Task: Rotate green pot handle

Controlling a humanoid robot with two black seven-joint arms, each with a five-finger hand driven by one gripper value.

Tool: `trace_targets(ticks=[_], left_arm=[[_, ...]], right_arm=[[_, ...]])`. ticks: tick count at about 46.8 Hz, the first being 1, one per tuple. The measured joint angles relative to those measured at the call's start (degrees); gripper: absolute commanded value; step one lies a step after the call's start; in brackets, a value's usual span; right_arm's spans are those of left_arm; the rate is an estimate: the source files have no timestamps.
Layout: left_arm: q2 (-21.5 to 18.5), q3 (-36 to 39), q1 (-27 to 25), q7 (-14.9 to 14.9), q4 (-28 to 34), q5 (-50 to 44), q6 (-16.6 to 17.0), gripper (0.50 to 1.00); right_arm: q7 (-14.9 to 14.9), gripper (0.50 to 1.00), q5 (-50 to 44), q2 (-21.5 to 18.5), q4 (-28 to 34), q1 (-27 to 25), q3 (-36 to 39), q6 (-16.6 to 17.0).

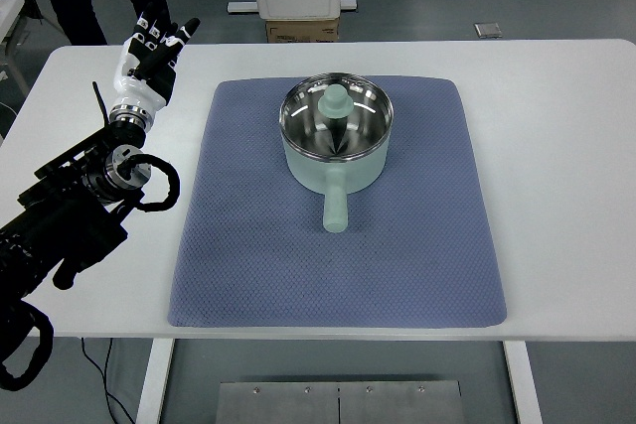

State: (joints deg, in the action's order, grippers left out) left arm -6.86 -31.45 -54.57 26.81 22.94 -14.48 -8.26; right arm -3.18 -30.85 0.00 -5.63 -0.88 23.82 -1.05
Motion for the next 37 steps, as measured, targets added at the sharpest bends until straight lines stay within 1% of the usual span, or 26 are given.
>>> trace_targets(ticks=[21, 29, 37], left_arm=[[-0.3, -0.4, 0.3, 0.0, 0.0, 0.5, -0.2, 1.0], [-0.5, -0.3, -0.9, -0.1, 0.0, 0.8, -0.2, 1.0], [-1.4, -0.3, -1.2, -0.1, 0.0, 5.3, -0.3, 1.0]], right_arm=[[0.0, 1.0, 0.0, 0.0, 0.0, 0.0, 0.0, 0.0], [0.0, 1.0, 0.0, 0.0, -0.1, 0.0, 0.0, 0.0], [0.0, 1.0, 0.0, 0.0, 0.0, 0.0, 0.0, 0.0]])
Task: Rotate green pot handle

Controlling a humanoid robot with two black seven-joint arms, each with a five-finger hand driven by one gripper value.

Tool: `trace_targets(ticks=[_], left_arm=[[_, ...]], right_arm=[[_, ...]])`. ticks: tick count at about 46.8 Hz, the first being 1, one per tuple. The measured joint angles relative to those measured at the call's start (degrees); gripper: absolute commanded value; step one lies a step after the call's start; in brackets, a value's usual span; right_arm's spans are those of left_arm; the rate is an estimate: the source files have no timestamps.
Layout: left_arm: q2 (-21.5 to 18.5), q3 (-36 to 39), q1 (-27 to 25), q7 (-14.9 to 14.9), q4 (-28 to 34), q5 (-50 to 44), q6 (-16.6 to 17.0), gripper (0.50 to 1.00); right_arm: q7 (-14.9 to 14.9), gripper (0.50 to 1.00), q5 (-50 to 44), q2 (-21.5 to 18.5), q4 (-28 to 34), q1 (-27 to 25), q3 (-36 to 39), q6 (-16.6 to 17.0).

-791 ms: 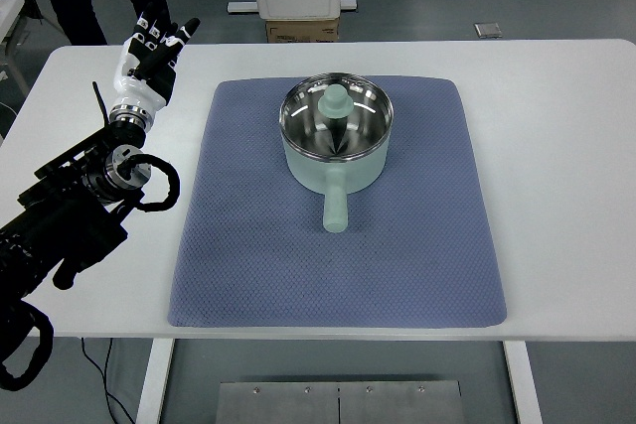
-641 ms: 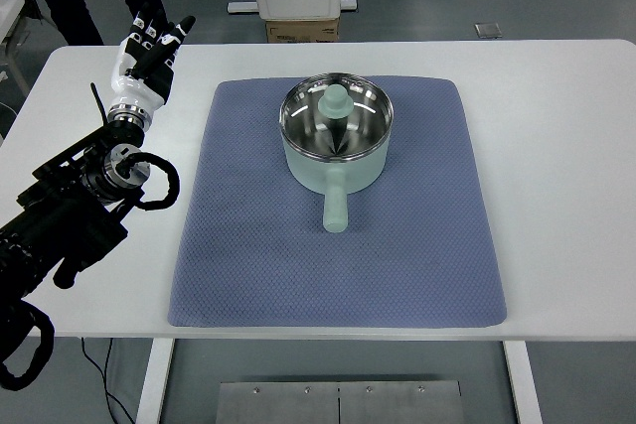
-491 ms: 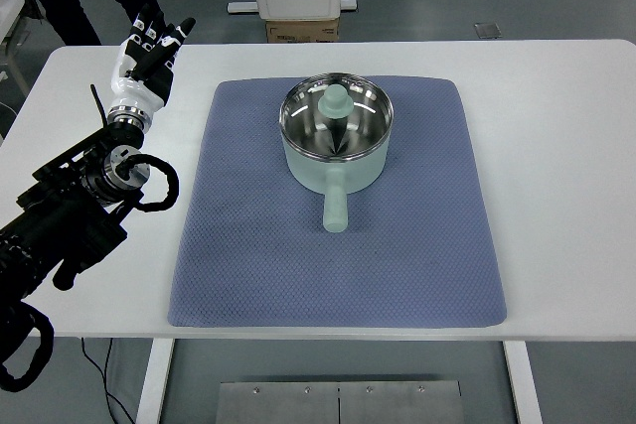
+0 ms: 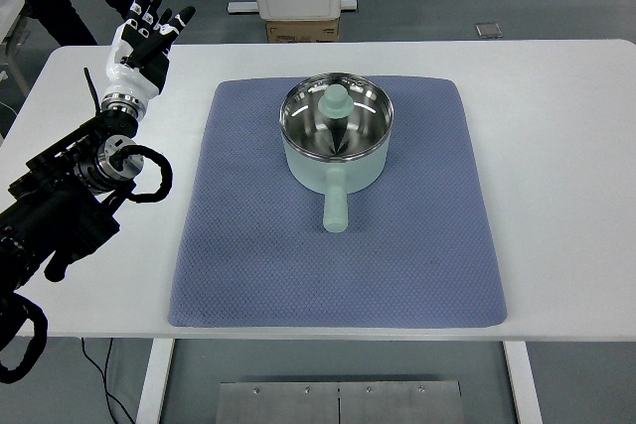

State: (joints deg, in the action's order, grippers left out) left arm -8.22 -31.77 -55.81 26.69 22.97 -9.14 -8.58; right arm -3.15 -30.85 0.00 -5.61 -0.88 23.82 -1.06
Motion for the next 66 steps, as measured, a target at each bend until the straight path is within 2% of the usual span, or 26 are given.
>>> trace_targets(ticks=[12, 22, 30, 45, 54, 66], left_arm=[[0.1, 0.1, -0.7, 0.0, 0.2, 6.7, -0.7, 1.0], [-1.8, 0.2, -1.4, -0.1, 0.3, 11.6, -8.0, 1.0], [-3.8, 0.3, -2.0, -0.2, 0.5, 16.2, -10.0, 1.0], [-8.3, 0.5, -4.9, -0.3, 0.5, 31.4, -14.6, 1.0], [-10.7, 0.5, -7.1, -0.2, 0.7, 36.5, -18.6, 1.0], [-11.1, 0.6, -9.8, -0.2, 0.7, 39.0, -19.1, 1.0]], right_arm=[[0.0, 1.0, 0.0, 0.0, 0.0, 0.0, 0.0, 0.0], [0.0, 1.0, 0.0, 0.0, 0.1, 0.0, 0.0, 0.0], [0.0, 1.0, 0.0, 0.0, 0.1, 0.0, 0.0, 0.0], [0.0, 1.0, 0.0, 0.0, 0.0, 0.0, 0.0, 0.0], [0.0, 1.0, 0.0, 0.0, 0.0, 0.0, 0.0, 0.0], [0.0, 1.0, 0.0, 0.0, 0.0, 0.0, 0.0, 0.0]])
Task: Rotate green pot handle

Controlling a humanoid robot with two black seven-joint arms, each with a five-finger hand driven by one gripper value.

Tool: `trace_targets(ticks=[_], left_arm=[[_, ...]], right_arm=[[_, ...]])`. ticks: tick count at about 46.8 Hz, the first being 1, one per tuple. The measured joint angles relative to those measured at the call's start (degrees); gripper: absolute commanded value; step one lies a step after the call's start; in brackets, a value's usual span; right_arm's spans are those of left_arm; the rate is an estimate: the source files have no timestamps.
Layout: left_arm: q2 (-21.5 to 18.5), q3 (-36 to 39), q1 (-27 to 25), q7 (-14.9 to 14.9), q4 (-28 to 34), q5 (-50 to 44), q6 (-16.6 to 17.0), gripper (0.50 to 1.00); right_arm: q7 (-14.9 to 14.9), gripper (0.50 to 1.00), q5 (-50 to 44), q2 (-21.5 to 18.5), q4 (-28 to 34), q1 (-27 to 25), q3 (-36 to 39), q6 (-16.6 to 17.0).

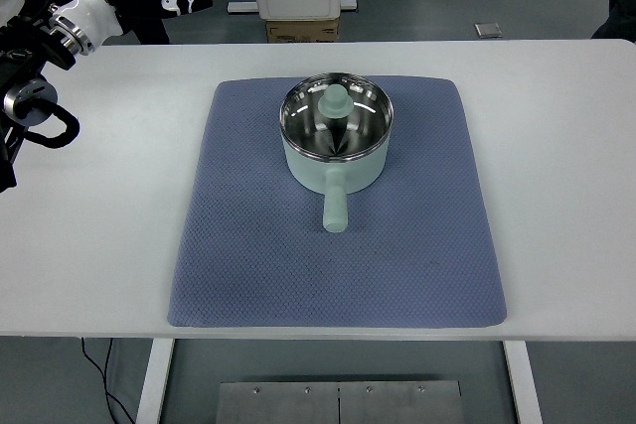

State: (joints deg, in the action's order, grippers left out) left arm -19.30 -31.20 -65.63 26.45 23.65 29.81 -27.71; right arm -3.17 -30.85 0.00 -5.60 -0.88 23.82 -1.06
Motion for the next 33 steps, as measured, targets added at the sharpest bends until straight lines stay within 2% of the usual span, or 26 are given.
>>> trace_targets(ticks=[15, 22, 27, 33], left_arm=[[0.9, 0.5, -0.8, 0.0, 0.8, 0.8, -0.6, 1.0], [-0.5, 2.5, -1.6, 0.0, 8.6, 6.8, -0.7, 1.0], [-2.8, 2.7, -1.6, 0.1, 14.2, 13.6, -0.5, 1.0], [-3.3, 2.7, -1.7, 0.4, 19.2, 23.7, -0.5, 1.0]], right_arm=[[0.0, 1.0, 0.0, 0.0, 0.1, 0.0, 0.0, 0.0], [0.0, 1.0, 0.0, 0.0, 0.0, 0.0, 0.0, 0.0], [0.0, 1.0, 0.0, 0.0, 0.0, 0.0, 0.0, 0.0], [0.0, 1.0, 0.0, 0.0, 0.1, 0.0, 0.0, 0.0]])
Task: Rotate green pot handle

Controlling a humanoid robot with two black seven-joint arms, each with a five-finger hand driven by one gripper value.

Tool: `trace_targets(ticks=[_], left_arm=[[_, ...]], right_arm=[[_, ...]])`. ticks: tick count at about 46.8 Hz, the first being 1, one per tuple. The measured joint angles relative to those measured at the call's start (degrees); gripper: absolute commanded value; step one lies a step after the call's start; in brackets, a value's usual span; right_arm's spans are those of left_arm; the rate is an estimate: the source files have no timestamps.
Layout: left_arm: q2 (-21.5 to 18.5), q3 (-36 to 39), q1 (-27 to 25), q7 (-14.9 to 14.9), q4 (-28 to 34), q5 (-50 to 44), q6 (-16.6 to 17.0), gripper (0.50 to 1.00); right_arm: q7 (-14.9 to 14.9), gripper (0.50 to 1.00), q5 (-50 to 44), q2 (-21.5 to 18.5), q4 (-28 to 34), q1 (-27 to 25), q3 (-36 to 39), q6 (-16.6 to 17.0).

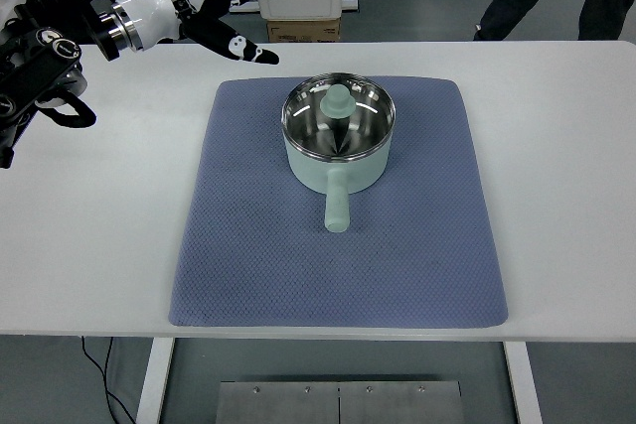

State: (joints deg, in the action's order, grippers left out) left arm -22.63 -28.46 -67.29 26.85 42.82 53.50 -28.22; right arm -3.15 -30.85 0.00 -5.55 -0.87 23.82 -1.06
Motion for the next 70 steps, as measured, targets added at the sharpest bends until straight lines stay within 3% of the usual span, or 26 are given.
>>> trace_targets(ticks=[9, 23, 37, 44, 59, 70], left_arm=[[-2.3, -0.1, -2.2, 0.7, 7.0, 5.6, 0.0, 1.0], [-2.1, 0.1, -3.7, 1.6, 8.8, 7.7, -0.2, 1.0], [-1.9, 2.0, -3.2, 5.2, 16.8, 20.9, -0.3, 1.0], [-1.9, 5.5, -3.9, 8.0, 17.5, 30.9, 0.0, 1.0], [-1.6, 6.8, -5.5, 8.2, 23.0, 35.6, 0.0, 1.0], [3.7, 8.4, -7.3, 8.1, 24.4, 43.6, 0.0, 1.0]], right_arm=[[0.0, 1.0, 0.0, 0.0, -0.1, 0.0, 0.0, 0.0], [0.0, 1.0, 0.0, 0.0, -0.1, 0.0, 0.0, 0.0], [0.0, 1.0, 0.0, 0.0, 0.0, 0.0, 0.0, 0.0], [0.0, 1.0, 0.0, 0.0, -0.1, 0.0, 0.0, 0.0], [0.0, 1.0, 0.0, 0.0, 0.0, 0.0, 0.0, 0.0], [0.0, 1.0, 0.0, 0.0, 0.0, 0.0, 0.0, 0.0]])
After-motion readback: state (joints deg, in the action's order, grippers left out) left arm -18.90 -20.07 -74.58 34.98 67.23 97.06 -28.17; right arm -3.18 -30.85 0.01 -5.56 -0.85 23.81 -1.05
